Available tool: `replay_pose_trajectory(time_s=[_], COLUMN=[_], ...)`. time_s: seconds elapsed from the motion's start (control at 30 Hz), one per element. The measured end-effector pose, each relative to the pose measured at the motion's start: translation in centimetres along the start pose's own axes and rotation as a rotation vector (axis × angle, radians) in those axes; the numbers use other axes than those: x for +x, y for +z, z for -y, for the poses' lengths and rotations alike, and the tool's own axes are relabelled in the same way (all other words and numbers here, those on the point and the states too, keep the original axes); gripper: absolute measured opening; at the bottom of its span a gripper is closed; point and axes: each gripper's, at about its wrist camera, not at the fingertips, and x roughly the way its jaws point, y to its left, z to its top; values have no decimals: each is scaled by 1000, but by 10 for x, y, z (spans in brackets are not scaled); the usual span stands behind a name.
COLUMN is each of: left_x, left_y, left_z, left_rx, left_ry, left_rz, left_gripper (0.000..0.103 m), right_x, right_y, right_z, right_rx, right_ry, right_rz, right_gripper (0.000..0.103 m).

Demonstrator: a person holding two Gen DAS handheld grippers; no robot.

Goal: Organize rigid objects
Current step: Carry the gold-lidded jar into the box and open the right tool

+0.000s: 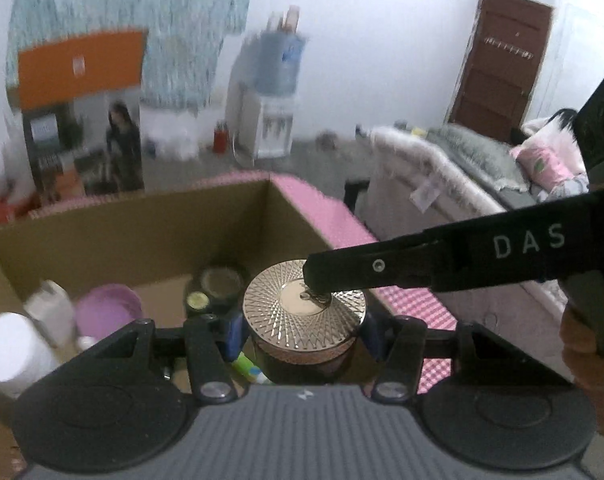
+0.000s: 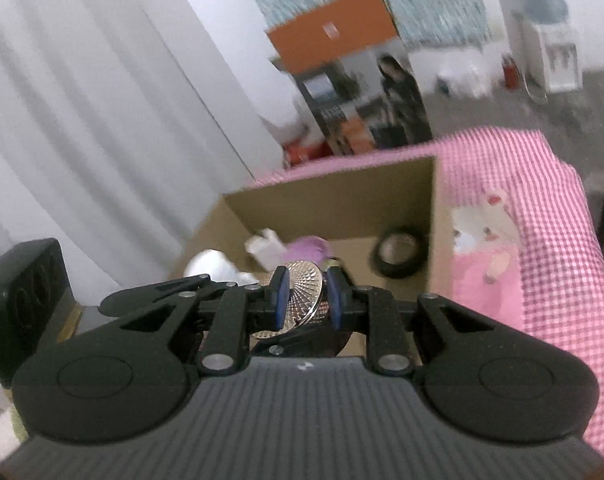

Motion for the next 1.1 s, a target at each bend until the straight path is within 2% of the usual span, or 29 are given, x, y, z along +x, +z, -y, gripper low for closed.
replay_pose_trajectory(time_s=[0.2, 0.53, 0.63, 0.9, 1.1], left_x=[36, 51, 52, 51, 32], left_y=[-1, 4, 6, 7, 5], left_z=[-17, -32, -30, -29, -26], left_rx=[-78, -170, -156, -159, -138], left_ry=[-12, 4, 22, -8, -13], left_rz=[-112, -193, -196, -184, -116], left_gripper=[57, 57, 60, 60, 68], right_x=[42, 75, 77, 75, 68], right_y=[12, 21, 22, 22, 20], right_z=[31, 24, 20, 19, 15], right_rx=[2, -133, -162, -163, -158], right_ry=[-53, -114, -124, -121, -98], right_rz=[-114, -167, -173, -162, -140], right_gripper=[19, 20, 20, 20, 20])
